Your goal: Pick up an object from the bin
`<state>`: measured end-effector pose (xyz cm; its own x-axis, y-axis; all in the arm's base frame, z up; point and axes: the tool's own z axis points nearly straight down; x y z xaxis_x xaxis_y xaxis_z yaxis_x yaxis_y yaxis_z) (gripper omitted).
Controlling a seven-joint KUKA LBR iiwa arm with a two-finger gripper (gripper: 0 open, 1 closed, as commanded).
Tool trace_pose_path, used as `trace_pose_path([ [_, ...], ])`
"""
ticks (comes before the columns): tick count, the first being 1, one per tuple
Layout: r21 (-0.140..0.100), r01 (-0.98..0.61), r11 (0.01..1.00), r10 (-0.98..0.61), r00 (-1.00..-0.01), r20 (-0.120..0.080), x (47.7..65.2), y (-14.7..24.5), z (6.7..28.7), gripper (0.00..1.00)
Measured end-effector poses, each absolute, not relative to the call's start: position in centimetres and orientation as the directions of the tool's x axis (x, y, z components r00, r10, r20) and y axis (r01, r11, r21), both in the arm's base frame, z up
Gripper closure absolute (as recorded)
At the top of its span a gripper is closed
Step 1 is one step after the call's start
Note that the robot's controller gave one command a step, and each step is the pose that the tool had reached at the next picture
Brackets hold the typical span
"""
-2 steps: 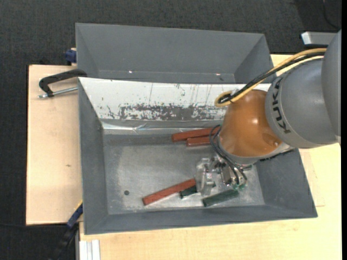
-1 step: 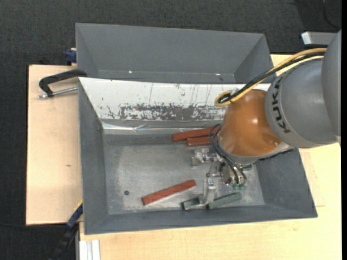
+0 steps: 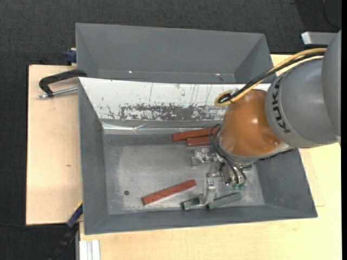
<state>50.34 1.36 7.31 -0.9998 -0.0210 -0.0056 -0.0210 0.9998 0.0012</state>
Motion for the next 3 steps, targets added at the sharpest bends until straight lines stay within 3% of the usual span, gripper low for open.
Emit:
trace_pose_path([
  [1,0.002,0.005,1.000,0.005,-1.000,-0.004,51.1,9.4,7.1,1.00],
  [2,0.002,0.005,1.000,0.005,-1.000,-0.004,51.1,9.4,7.1,1.00],
  [3,0.002,-0.008,1.000,-0.008,-1.000,-0.006,54.1,8.5,22.5,1.00],
])
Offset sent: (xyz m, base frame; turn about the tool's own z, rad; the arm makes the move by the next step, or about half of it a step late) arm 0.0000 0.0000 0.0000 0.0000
